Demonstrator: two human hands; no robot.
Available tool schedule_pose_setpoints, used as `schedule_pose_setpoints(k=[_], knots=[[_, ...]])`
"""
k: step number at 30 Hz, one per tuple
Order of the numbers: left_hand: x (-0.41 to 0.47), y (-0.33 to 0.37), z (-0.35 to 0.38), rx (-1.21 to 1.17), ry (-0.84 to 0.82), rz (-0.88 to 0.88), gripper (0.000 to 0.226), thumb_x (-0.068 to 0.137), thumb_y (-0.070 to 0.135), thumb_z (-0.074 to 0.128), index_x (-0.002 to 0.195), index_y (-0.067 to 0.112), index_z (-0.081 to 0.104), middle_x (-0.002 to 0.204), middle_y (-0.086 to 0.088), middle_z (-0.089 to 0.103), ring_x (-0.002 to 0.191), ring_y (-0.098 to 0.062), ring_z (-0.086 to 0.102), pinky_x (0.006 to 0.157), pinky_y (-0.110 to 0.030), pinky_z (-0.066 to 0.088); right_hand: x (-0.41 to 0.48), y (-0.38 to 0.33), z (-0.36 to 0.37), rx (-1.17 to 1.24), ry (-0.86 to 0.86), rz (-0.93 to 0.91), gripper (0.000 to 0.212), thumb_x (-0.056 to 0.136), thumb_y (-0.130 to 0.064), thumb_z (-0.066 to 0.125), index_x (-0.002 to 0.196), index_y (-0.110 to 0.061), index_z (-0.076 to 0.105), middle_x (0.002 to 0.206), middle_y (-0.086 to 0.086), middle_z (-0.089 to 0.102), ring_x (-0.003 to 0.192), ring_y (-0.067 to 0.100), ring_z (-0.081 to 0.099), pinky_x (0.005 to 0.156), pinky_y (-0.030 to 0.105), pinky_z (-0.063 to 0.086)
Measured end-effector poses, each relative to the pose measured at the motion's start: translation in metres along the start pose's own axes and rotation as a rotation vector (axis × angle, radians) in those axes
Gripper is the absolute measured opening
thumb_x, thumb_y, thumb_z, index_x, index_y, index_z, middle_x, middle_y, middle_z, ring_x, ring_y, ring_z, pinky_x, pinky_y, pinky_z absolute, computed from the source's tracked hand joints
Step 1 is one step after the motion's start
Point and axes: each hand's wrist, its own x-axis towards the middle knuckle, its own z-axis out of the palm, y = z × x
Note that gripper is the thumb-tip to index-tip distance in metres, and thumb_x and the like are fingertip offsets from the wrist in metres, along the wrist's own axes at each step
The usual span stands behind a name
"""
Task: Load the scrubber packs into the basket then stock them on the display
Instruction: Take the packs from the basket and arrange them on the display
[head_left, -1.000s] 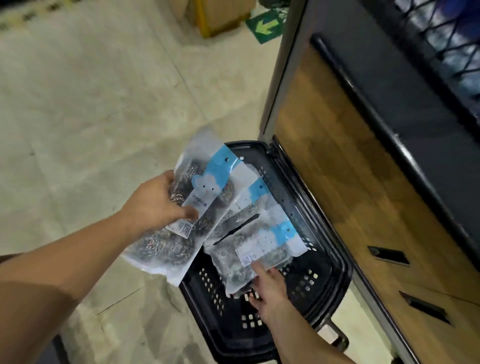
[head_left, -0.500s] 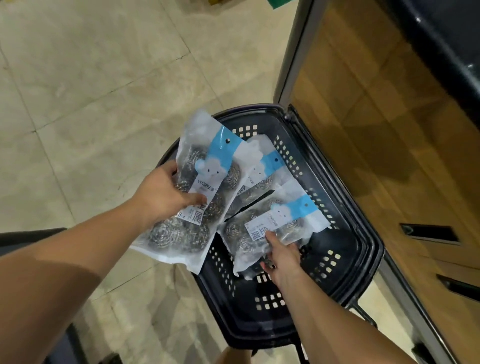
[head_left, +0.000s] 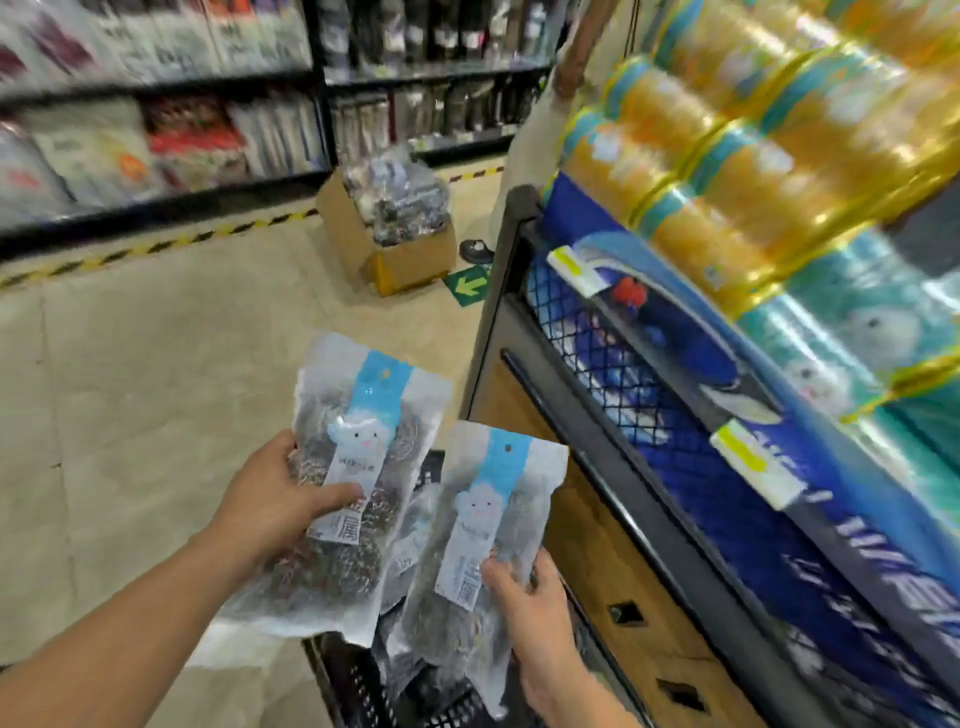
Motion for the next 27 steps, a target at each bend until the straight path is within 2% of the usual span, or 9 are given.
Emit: schedule_pose_setpoints(k=[3,8,13,15,18,20,21,24,27], knots=[[-0.024,0.087,-0.027,-0.140,0.000,0.074,0.058,0.064,0.017,0.092,0.114,0.016,0.061,0.086,0.013,0.068,0.080,-0.013,0.068,0.060,-0.022,0.044,-0.063,-0.086,-0.021,-0.083,-0.010,-0.205,0.026,0.090,-0.008,0.071,0.112,-0.019,0.062,0.100,-0.003,0.076,0.082,0.005,0.073,0.066,0.019,0.057],[-0.061,0.223,-0.050,-0.283,-0.164,0.235,0.109,0.020,0.061,0.094,0.117,0.020,0.064,0.101,0.002,0.078,0.084,-0.018,0.076,0.080,-0.039,0.057,-0.159,-0.200,-0.073,-0.139,0.098,-0.453,0.036,0.084,-0.036,0.076,0.116,-0.035,0.058,0.109,-0.010,0.074,0.098,0.010,0.073,0.093,0.043,0.057],[-0.129,0.354,-0.004,-0.216,-0.284,0.433,0.043,0.064,0.023,0.089,0.090,0.030,0.055,0.055,0.025,0.065,0.067,-0.006,0.060,0.058,-0.019,0.040,-0.236,-0.265,-0.173,-0.119,0.279,-0.661,0.031,0.089,-0.040,0.071,0.116,-0.035,0.055,0.113,-0.013,0.071,0.095,0.001,0.070,0.084,0.028,0.058],[-0.145,0.387,0.029,-0.185,-0.360,0.489,0.046,0.055,0.034,0.092,0.088,0.028,0.061,0.064,0.020,0.072,0.076,-0.012,0.068,0.064,-0.026,0.049,-0.255,-0.273,-0.222,-0.061,0.364,-0.686,0.027,0.091,-0.034,0.070,0.114,-0.033,0.056,0.112,-0.011,0.072,0.093,-0.001,0.070,0.077,0.021,0.057],[-0.173,0.425,0.096,-0.155,-0.431,0.556,0.055,0.053,0.038,0.094,0.098,0.019,0.068,0.073,0.014,0.076,0.070,-0.003,0.072,0.071,-0.023,0.057,-0.284,-0.273,-0.299,0.019,0.504,-0.711,0.024,0.094,-0.033,0.066,0.114,-0.030,0.052,0.112,-0.014,0.067,0.097,0.006,0.067,0.088,0.034,0.055],[-0.194,0.444,0.150,-0.151,-0.466,0.580,0.047,0.059,0.032,0.091,0.097,0.017,0.067,0.066,0.018,0.074,0.062,0.006,0.068,0.065,-0.014,0.056,-0.295,-0.262,-0.360,0.079,0.580,-0.704,0.039,0.096,-0.034,0.063,0.130,-0.028,0.045,0.110,-0.020,0.050,0.108,0.008,0.057,0.093,0.028,0.043],[-0.206,0.451,0.178,-0.142,-0.505,0.592,0.054,0.058,0.035,0.092,0.102,0.014,0.068,0.076,0.013,0.077,0.070,0.000,0.072,0.069,-0.020,0.057,-0.300,-0.255,-0.391,0.098,0.618,-0.691,0.051,0.095,-0.038,0.064,0.139,-0.027,0.040,0.117,-0.017,0.045,0.118,0.010,0.051,0.096,0.025,0.039],[-0.234,0.468,0.266,-0.128,-0.620,0.564,0.070,0.053,0.036,0.093,0.112,0.008,0.068,0.096,-0.001,0.078,0.085,-0.017,0.074,0.073,-0.030,0.056,-0.310,-0.229,-0.485,0.108,0.700,-0.631,0.094,0.077,-0.068,0.068,0.152,-0.020,0.035,0.153,0.000,0.043,0.137,0.022,0.047,0.113,0.040,0.039],[-0.260,0.474,0.346,-0.056,-0.686,0.544,0.079,0.046,0.045,0.096,0.112,0.010,0.068,0.096,0.002,0.079,0.088,-0.016,0.075,0.078,-0.031,0.055,-0.323,-0.194,-0.565,0.182,0.755,-0.555,0.094,0.085,-0.060,0.064,0.157,-0.014,0.026,0.161,0.003,0.033,0.145,0.024,0.037,0.117,0.041,0.032]])
